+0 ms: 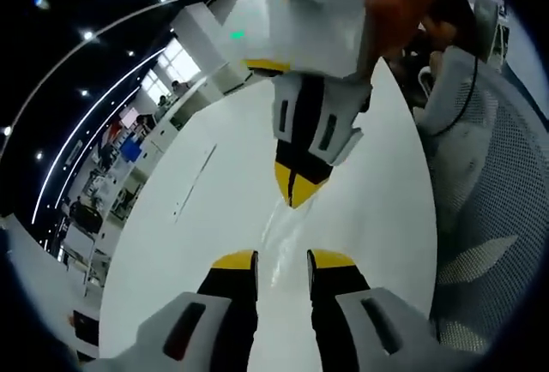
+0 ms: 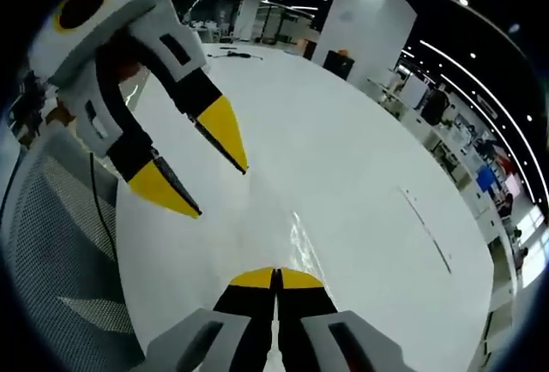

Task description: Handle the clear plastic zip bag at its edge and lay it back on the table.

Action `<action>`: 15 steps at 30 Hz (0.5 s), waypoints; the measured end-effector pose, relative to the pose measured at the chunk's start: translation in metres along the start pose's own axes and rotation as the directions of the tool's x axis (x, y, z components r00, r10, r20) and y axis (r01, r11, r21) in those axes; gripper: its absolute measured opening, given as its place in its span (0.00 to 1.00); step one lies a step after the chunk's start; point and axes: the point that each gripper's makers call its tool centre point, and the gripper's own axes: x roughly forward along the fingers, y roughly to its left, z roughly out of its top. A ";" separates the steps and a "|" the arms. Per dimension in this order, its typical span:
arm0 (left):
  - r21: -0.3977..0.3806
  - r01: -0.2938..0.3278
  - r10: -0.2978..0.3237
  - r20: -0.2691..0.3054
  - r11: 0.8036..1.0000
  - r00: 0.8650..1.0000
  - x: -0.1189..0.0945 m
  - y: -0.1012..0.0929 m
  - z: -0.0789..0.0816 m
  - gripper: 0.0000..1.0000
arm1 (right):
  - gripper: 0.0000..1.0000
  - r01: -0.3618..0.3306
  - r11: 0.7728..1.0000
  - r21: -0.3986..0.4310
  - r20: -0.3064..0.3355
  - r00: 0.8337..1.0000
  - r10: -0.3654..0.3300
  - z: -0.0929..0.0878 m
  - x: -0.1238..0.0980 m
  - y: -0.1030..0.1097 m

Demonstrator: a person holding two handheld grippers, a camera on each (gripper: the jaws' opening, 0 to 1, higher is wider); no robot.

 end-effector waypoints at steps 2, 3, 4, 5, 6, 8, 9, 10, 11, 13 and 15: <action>0.025 0.011 -0.011 0.006 1.000 1.000 0.003 -0.006 0.005 0.21 | 0.00 0.001 1.000 0.000 0.001 1.000 -0.001 0.001 -0.002 0.000; 0.039 0.015 -0.015 0.006 0.999 1.000 0.005 -0.009 0.007 0.21 | 0.00 0.001 1.000 -0.001 0.001 1.000 -0.001 0.002 -0.002 0.000; 0.061 0.020 -0.021 0.006 0.998 1.000 0.008 -0.012 0.009 0.21 | 0.00 0.000 1.000 -0.003 0.001 1.000 0.000 0.002 -0.001 0.000; 0.075 0.022 -0.022 0.007 0.997 1.000 0.010 -0.013 0.011 0.22 | 0.00 0.000 1.000 -0.005 0.001 1.000 0.000 0.002 -0.001 -0.001; 0.092 0.024 -0.025 0.008 0.995 1.000 0.012 -0.014 0.012 0.22 | 0.00 0.000 1.000 -0.008 0.002 1.000 0.000 0.002 -0.001 -0.001; 0.120 0.022 -0.023 0.005 0.993 1.000 0.017 -0.014 0.015 0.21 | 0.00 0.000 1.000 -0.012 0.003 1.000 0.000 0.004 -0.003 0.000; 0.131 0.019 -0.019 0.004 0.991 1.000 0.018 -0.014 0.015 0.20 | 0.00 0.000 1.000 -0.014 0.004 1.000 0.000 0.004 -0.003 0.000; 0.174 0.013 -0.011 -0.008 0.985 1.000 0.022 -0.012 0.014 0.17 | 0.00 0.000 1.000 -0.015 0.005 1.000 0.000 0.004 -0.002 0.000; 0.203 0.011 -0.007 -0.022 0.979 1.000 0.024 -0.011 0.011 0.11 | 0.00 -0.002 1.000 -0.017 0.005 1.000 0.002 0.004 -0.002 0.001; 0.236 -0.003 0.012 -0.035 0.972 0.999 0.028 -0.008 0.007 0.03 | 0.00 -0.003 1.000 -0.025 0.004 1.000 0.003 0.005 -0.003 0.002; 0.221 0.007 0.001 -0.038 0.975 0.999 0.030 -0.009 0.007 0.05 | 0.00 -0.014 0.999 -0.039 0.000 1.000 0.014 0.005 -0.004 0.007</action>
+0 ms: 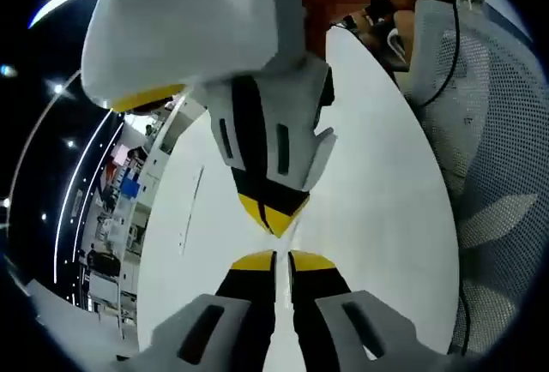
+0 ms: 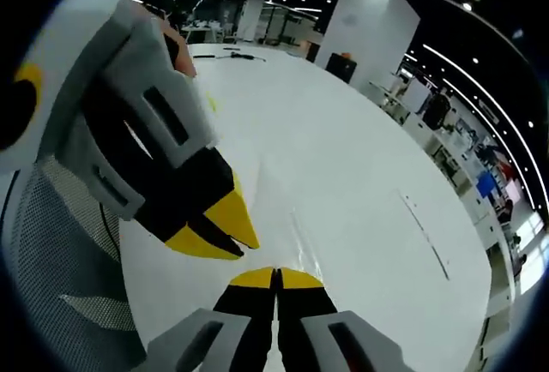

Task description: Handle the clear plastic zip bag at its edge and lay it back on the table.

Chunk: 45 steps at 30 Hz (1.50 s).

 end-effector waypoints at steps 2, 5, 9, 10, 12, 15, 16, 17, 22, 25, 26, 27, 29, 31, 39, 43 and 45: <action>0.016 0.005 -0.005 -0.008 1.000 1.000 -0.002 -0.002 0.000 0.02 | 0.00 0.001 1.000 -0.017 -0.005 1.000 -0.001 0.000 -0.002 0.003; 0.045 0.034 -0.033 -0.032 0.998 0.999 0.000 -0.010 -0.005 0.00 | 0.00 0.001 1.000 -0.017 -0.006 1.000 -0.001 0.001 -0.003 0.004; 0.009 0.059 -0.059 -0.042 0.998 0.997 0.001 -0.018 -0.006 0.00 | 0.00 0.008 1.000 -0.006 -0.003 1.000 -0.008 0.000 -0.001 0.001; 0.017 0.055 -0.054 -0.044 0.998 0.998 0.001 -0.018 -0.007 0.00 | 0.00 0.008 1.000 -0.002 -0.002 1.000 -0.008 0.000 0.000 0.001; 0.014 0.064 -0.064 -0.051 0.998 0.997 0.001 -0.020 -0.008 0.00 | 0.00 0.011 1.000 0.003 -0.002 1.000 -0.011 0.000 0.000 0.001; 0.017 0.070 -0.069 -0.055 0.997 0.996 -0.001 -0.025 -0.009 0.00 | 0.00 0.020 1.000 0.019 -0.001 1.000 -0.020 0.000 -0.001 -0.002; 0.017 0.074 -0.073 -0.058 0.997 0.996 -0.002 -0.026 -0.009 0.00 | 0.00 0.022 1.000 0.023 -0.001 1.000 -0.022 0.000 0.000 -0.003; 0.017 0.079 -0.078 -0.062 0.997 0.995 -0.002 -0.029 -0.009 0.00 | 0.00 0.024 0.999 0.027 -0.002 1.000 -0.024 0.000 0.001 -0.004; 0.027 0.097 -0.095 -0.070 0.995 0.993 -0.003 -0.041 -0.006 0.00 | 0.00 0.046 0.998 0.034 0.000 0.999 -0.046 0.005 0.001 -0.011; 0.029 0.101 -0.099 -0.078 0.994 0.992 -0.001 -0.043 -0.007 0.00 | 0.00 0.061 0.997 0.036 0.011 0.998 -0.061 0.008 0.000 -0.016; 0.030 0.101 -0.098 -0.079 0.994 0.992 0.000 -0.043 -0.008 0.00 | 0.00 0.066 0.997 0.037 0.016 0.998 -0.066 0.009 0.000 -0.017; 0.031 0.092 -0.090 -0.080 0.995 0.993 0.001 -0.041 -0.008 0.00 | 0.00 0.074 0.997 0.038 0.023 0.997 -0.075 0.013 -0.003 -0.020; 0.026 0.082 -0.080 -0.083 0.996 0.993 0.001 -0.035 -0.008 0.00 | 0.00 0.088 0.996 0.032 0.034 0.995 -0.089 0.018 -0.006 -0.024; 0.025 0.054 -0.052 -0.089 0.998 0.995 0.003 -0.022 -0.008 0.00 | 0.00 0.108 0.994 0.029 0.049 0.993 -0.110 0.024 -0.007 -0.033; 0.002 -0.127 0.127 -0.107 0.992 0.986 0.000 0.052 -0.004 0.00 | 0.00 0.264 0.964 -0.033 0.170 0.952 -0.255 0.071 -0.034 -0.089; -0.010 -0.179 0.177 -0.108 0.984 0.978 -0.003 0.075 -0.001 0.00 | 0.00 0.322 0.943 -0.086 0.234 0.926 -0.295 0.100 -0.058 -0.101; -0.011 -0.183 0.180 -0.108 0.983 0.978 -0.003 0.075 -0.001 0.00 | 0.00 0.326 0.940 -0.097 0.235 0.926 -0.297 0.100 -0.058 -0.101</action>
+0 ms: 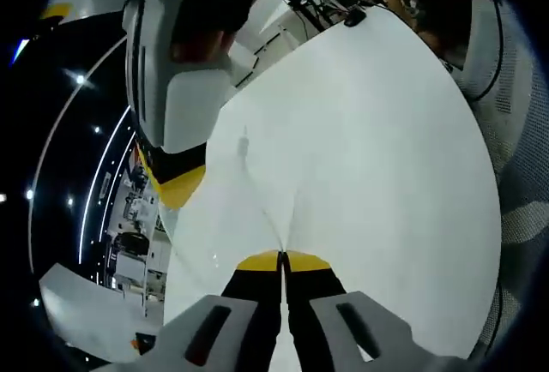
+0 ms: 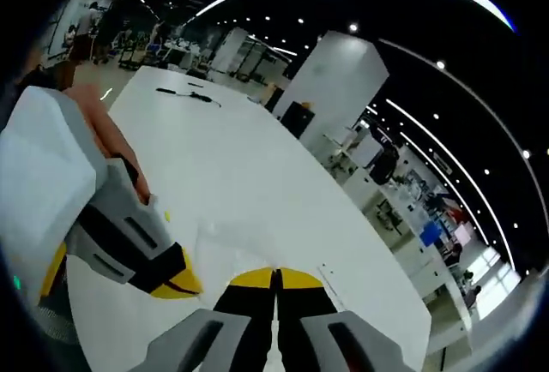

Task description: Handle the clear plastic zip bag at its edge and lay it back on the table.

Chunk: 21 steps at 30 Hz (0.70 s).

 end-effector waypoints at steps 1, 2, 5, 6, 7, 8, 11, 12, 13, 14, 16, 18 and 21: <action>-0.002 0.012 -0.012 -0.008 1.000 1.000 0.000 -0.005 -0.001 0.00 | 0.00 -0.009 1.000 -0.007 -0.004 1.000 0.009 -0.001 0.001 0.004; 0.001 0.018 -0.018 -0.011 1.000 1.000 0.000 -0.010 -0.002 0.00 | 0.00 -0.017 1.000 -0.011 -0.012 1.000 0.017 -0.005 0.002 0.009; 0.007 0.068 -0.068 -0.029 0.998 0.997 0.003 -0.033 -0.008 0.00 | 0.00 -0.064 0.998 0.002 -0.068 0.996 0.064 -0.026 0.006 0.032; 0.009 0.080 -0.080 -0.035 0.997 0.996 0.004 -0.040 -0.010 0.00 | 0.00 -0.072 0.997 0.010 -0.079 0.994 0.073 -0.031 0.007 0.037; 0.008 0.097 -0.096 -0.045 0.995 0.994 0.004 -0.047 -0.012 0.00 | 0.00 -0.084 0.996 0.025 -0.090 0.992 0.086 -0.037 0.008 0.044; 0.000 0.122 -0.122 -0.058 0.992 0.991 0.004 -0.059 -0.016 0.00 | 0.00 -0.104 0.993 0.054 -0.106 0.988 0.109 -0.046 0.008 0.054; -0.003 0.161 -0.161 -0.063 0.987 0.985 0.003 -0.080 -0.021 0.00 | 0.00 -0.122 0.989 0.089 -0.126 0.983 0.132 -0.062 0.011 0.068; -0.007 0.170 -0.170 -0.066 0.985 0.983 0.002 -0.087 -0.023 0.00 | 0.00 -0.127 0.986 0.106 -0.131 0.981 0.141 -0.066 0.010 0.071; -0.009 0.174 -0.174 -0.067 0.985 0.982 0.001 -0.089 -0.023 0.00 | 0.00 -0.130 0.985 0.116 -0.135 0.980 0.146 -0.068 0.010 0.073; -0.024 0.185 -0.186 -0.067 0.983 0.980 0.000 -0.094 -0.024 0.00 | 0.00 -0.134 0.983 0.129 -0.139 0.979 0.152 -0.071 0.011 0.075; -0.078 0.203 -0.207 -0.050 0.976 0.977 0.000 -0.104 -0.025 0.00 | 0.00 -0.135 0.976 0.171 -0.135 0.978 0.159 -0.070 0.009 0.077; -0.078 0.205 -0.210 -0.055 0.976 0.976 0.001 -0.108 -0.027 0.00 | 0.00 -0.134 0.972 0.192 -0.136 0.977 0.162 -0.072 0.012 0.074; -0.073 0.213 -0.217 -0.059 0.974 0.974 0.000 -0.111 -0.027 0.00 | 0.00 -0.141 0.968 0.206 -0.140 0.975 0.171 -0.074 0.012 0.078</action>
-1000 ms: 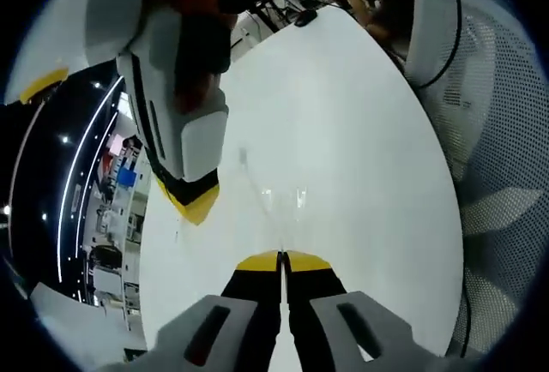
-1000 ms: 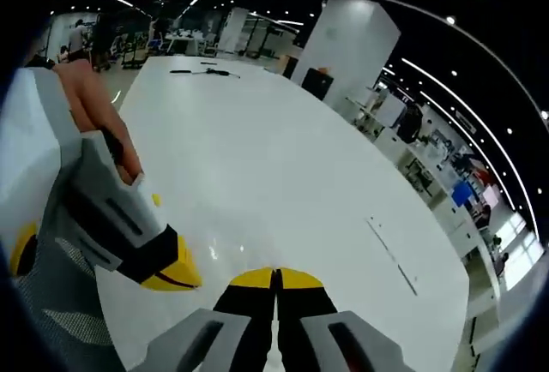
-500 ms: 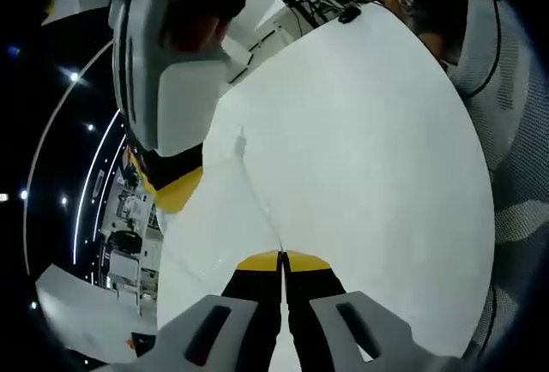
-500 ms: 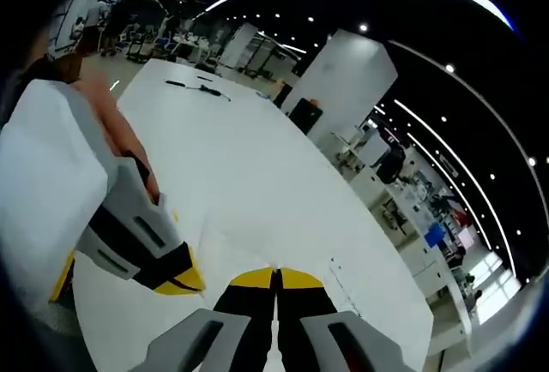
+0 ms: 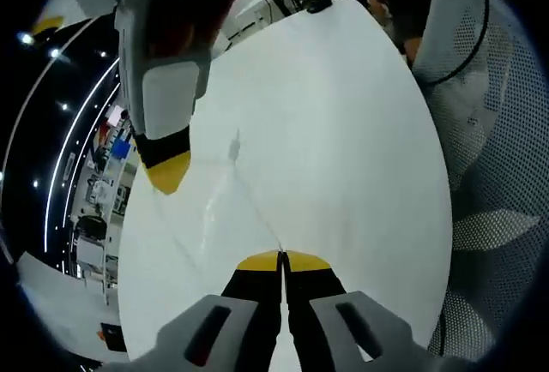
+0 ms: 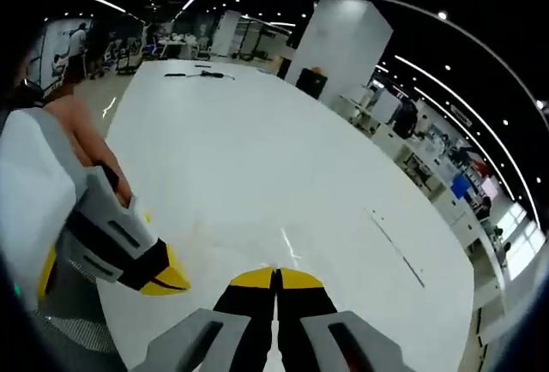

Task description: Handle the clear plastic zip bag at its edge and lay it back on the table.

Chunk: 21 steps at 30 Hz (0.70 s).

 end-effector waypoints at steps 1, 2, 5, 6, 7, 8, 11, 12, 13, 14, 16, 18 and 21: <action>0.005 -0.001 0.001 -0.001 1.000 1.000 0.000 0.000 0.000 0.00 | 0.00 -0.004 1.000 0.016 -0.006 1.000 0.004 -0.003 0.001 0.000; 0.006 0.006 -0.006 -0.001 1.000 1.000 0.000 -0.002 0.000 0.00 | 0.00 -0.001 1.000 0.028 -0.006 1.000 0.002 -0.004 0.000 0.002; 0.016 0.012 -0.012 -0.004 1.000 1.000 -0.001 -0.006 -0.001 0.00 | 0.00 0.004 0.999 0.049 -0.003 1.000 -0.004 -0.004 -0.002 -0.001; 0.016 0.018 -0.018 -0.005 1.000 1.000 0.000 -0.008 -0.001 0.00 | 0.00 0.005 0.999 0.054 -0.001 1.000 -0.005 -0.003 -0.004 -0.001; 0.018 0.022 -0.022 -0.005 1.000 1.000 0.000 -0.010 -0.001 0.00 | 0.00 0.005 0.998 0.057 -0.001 1.000 -0.005 -0.002 -0.004 -0.001; 0.019 0.022 -0.022 -0.005 1.000 1.000 0.001 -0.011 -0.001 0.00 | 0.00 0.007 0.998 0.057 -0.003 1.000 -0.007 -0.003 -0.003 -0.003; 0.022 0.029 -0.029 -0.004 0.999 1.000 0.002 -0.013 0.001 0.00 | 0.00 0.014 0.998 0.061 -0.005 1.000 -0.014 -0.002 -0.003 -0.005; 0.024 0.029 -0.029 -0.004 0.999 1.000 0.002 -0.014 0.002 0.00 | 0.00 0.015 0.998 0.063 -0.003 1.000 -0.015 -0.001 -0.003 -0.006; 0.026 0.030 -0.030 -0.004 0.999 1.000 0.001 -0.014 0.002 0.00 | 0.00 0.015 0.998 0.065 -0.001 1.000 -0.015 0.000 -0.003 -0.006; 0.027 0.033 -0.033 -0.005 0.999 0.999 0.001 -0.015 0.002 0.00 | 0.00 0.015 0.998 0.064 0.000 1.000 -0.015 0.001 -0.003 -0.005; 0.033 0.037 -0.037 -0.012 0.999 0.999 0.001 -0.017 0.001 0.00 | 0.00 0.012 0.998 0.060 0.001 1.000 -0.012 0.002 -0.003 -0.004; 0.032 0.040 -0.039 -0.013 0.999 0.999 0.003 -0.018 0.001 0.00 | 0.00 0.012 0.999 0.052 0.002 1.000 -0.012 0.003 -0.002 -0.002; 0.030 0.040 -0.040 -0.015 0.999 0.999 0.002 -0.019 0.000 0.00 | 0.00 0.009 0.999 0.047 0.002 1.000 -0.009 0.004 -0.002 0.000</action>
